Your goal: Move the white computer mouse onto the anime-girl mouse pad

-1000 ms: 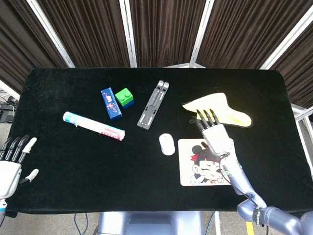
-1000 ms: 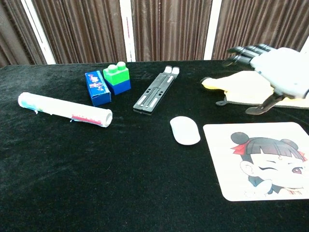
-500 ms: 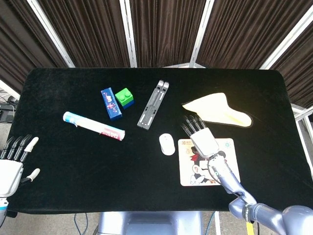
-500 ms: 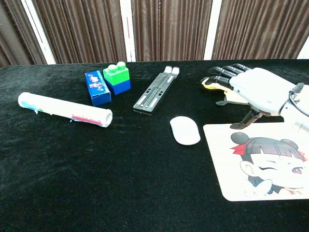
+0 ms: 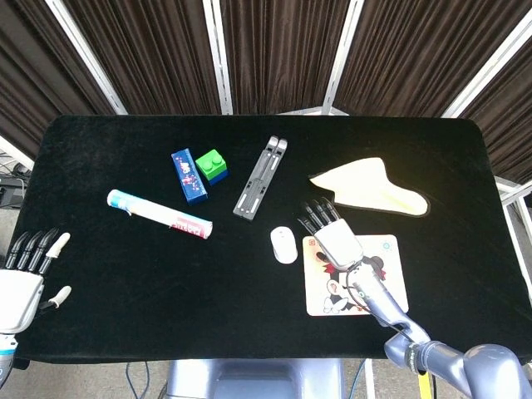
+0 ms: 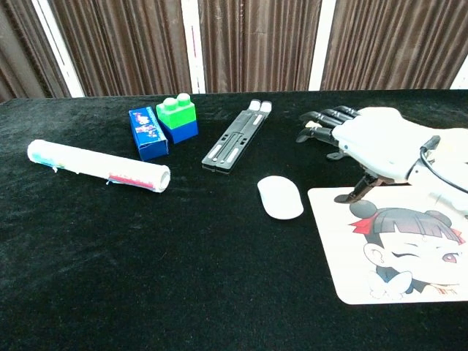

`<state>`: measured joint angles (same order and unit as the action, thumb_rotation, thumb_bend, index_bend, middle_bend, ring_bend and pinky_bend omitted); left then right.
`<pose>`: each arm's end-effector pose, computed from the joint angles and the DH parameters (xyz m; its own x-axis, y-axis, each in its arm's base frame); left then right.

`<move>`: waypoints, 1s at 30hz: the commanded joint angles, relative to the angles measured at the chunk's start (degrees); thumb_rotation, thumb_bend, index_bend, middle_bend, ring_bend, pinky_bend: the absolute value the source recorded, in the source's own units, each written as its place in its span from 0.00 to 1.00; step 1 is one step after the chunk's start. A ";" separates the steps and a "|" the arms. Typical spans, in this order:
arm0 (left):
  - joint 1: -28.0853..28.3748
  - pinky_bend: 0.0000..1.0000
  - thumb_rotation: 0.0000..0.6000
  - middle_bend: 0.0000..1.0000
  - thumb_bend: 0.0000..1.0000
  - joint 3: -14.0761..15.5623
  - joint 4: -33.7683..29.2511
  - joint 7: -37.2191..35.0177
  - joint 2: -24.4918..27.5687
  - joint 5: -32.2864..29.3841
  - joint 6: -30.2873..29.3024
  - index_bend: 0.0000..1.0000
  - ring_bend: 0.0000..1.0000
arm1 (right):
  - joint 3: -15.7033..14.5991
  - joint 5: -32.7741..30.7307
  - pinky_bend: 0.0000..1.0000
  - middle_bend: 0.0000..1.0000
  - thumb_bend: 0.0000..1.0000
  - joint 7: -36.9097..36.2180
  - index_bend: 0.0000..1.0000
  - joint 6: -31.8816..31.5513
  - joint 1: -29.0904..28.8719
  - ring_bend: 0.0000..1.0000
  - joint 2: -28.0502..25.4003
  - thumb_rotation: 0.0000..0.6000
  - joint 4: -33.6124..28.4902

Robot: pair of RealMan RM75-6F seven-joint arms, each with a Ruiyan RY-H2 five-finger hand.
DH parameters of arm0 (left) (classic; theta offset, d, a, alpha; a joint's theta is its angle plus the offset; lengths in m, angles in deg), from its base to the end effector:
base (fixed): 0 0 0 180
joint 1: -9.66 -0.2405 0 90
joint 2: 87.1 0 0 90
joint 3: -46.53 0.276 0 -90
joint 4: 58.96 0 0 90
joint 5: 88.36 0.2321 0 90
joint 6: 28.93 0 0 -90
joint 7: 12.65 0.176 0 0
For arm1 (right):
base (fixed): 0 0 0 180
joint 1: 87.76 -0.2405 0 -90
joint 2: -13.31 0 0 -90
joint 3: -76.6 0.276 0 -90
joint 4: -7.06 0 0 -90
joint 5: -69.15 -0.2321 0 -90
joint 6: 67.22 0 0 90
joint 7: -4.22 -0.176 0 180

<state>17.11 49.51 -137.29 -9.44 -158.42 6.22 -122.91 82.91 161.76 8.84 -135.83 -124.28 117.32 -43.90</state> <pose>-0.3390 0.2092 0.1237 0.5398 -0.0941 0.8365 0.8137 -0.1962 -0.5472 -0.2021 -0.3842 -0.0791 0.5488 0.0520 0.8343 -0.6999 -0.5171 0.4926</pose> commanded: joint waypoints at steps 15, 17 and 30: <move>-0.23 0.00 1.00 0.00 0.22 -0.38 0.08 -0.26 0.01 0.81 0.91 0.00 0.00 | -0.17 -0.96 0.00 0.04 0.00 -2.49 0.17 0.40 -1.79 0.00 4.43 1.00 4.25; -0.19 0.00 1.00 0.00 0.22 -0.25 0.15 -0.37 0.00 1.02 1.22 0.00 0.00 | -0.08 -1.17 0.00 0.04 0.00 -2.74 0.17 0.61 -2.06 0.00 5.05 1.00 4.81; -0.21 0.00 1.00 0.00 0.22 -0.50 0.46 -1.04 0.04 1.41 1.98 0.00 0.00 | -0.53 -1.41 0.00 0.04 0.00 -3.72 0.17 0.40 -2.82 0.00 6.90 1.00 6.73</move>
<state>16.90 49.01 -136.82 -10.47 -158.38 7.64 -120.92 82.40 160.34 5.08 -135.41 -127.09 124.21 -37.22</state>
